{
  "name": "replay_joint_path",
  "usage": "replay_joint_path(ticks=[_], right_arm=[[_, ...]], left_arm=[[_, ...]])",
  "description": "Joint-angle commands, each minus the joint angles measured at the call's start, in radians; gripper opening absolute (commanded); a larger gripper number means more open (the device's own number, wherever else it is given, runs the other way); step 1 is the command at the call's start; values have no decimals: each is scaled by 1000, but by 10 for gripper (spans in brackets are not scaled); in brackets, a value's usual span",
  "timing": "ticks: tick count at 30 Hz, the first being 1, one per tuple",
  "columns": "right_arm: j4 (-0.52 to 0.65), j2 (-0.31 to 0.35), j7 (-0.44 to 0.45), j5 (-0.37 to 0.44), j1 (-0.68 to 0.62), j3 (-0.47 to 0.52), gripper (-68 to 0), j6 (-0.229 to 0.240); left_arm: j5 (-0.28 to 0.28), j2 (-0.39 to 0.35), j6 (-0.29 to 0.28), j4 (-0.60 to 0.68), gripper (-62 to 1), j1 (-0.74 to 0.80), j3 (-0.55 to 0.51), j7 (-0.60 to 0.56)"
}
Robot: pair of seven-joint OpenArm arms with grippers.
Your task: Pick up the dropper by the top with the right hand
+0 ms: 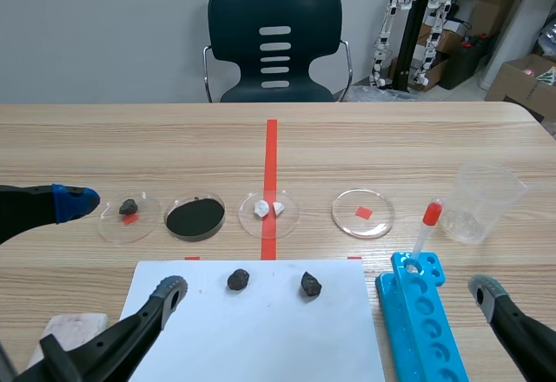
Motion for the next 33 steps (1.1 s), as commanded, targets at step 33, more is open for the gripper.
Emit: replay_joint_path(ticks=[33], right_arm=[[13,-7,-39,-27,49,2,4,-5]], left_arm=[[-10,2,0,10,14,5,-3,-15]])
